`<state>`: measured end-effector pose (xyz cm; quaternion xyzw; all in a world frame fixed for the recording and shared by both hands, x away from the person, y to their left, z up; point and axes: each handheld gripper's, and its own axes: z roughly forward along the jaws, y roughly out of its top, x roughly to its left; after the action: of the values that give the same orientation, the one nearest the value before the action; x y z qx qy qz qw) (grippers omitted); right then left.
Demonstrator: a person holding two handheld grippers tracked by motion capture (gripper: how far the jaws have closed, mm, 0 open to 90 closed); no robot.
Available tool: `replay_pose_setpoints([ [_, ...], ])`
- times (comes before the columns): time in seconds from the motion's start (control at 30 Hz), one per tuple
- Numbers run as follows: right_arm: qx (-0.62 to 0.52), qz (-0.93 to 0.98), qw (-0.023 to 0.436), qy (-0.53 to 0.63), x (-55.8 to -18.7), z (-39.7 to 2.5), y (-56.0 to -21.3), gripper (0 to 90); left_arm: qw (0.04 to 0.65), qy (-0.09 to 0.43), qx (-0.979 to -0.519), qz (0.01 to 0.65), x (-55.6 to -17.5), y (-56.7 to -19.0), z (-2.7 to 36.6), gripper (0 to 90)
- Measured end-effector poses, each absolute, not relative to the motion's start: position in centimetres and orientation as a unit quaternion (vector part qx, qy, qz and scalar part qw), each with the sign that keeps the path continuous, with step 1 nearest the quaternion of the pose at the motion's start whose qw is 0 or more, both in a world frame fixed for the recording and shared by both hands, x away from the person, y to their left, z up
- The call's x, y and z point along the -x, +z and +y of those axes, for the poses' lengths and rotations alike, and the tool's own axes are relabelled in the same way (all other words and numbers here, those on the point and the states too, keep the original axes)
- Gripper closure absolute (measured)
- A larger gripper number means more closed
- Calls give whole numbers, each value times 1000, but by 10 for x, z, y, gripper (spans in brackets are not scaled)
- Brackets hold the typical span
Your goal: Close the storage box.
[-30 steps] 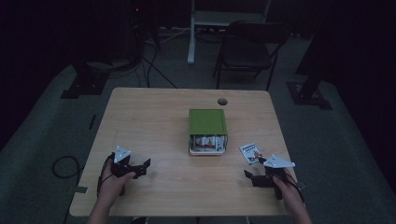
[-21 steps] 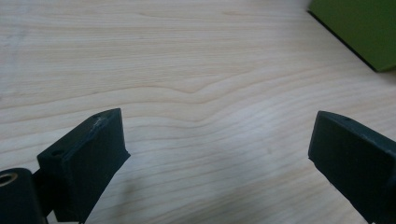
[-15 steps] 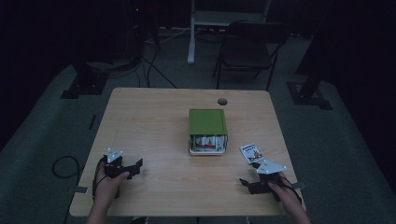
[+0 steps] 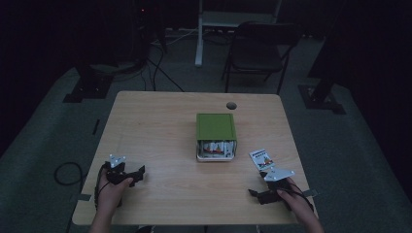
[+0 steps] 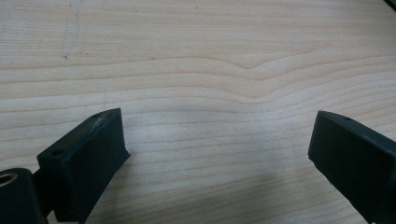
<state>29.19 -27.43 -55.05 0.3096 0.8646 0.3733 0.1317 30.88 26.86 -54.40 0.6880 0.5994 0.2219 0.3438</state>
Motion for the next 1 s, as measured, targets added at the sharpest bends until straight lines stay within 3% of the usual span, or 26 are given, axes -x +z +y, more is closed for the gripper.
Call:
replay_pose_setpoints([
  [0.3, -312, 864, 132, 373, -292, -274, -551, 136, 330, 218, -687, 610, -312, -545, 268, 44],
  [0.57, -311, 864, 132, 373, -291, -274, -551, 135, 283, 241, -716, 590, -312, -546, 261, 43],
  [1.0, -310, 865, 131, 372, -291, -274, -551, 129, 275, 247, -702, 609, -314, -546, 261, 13],
])
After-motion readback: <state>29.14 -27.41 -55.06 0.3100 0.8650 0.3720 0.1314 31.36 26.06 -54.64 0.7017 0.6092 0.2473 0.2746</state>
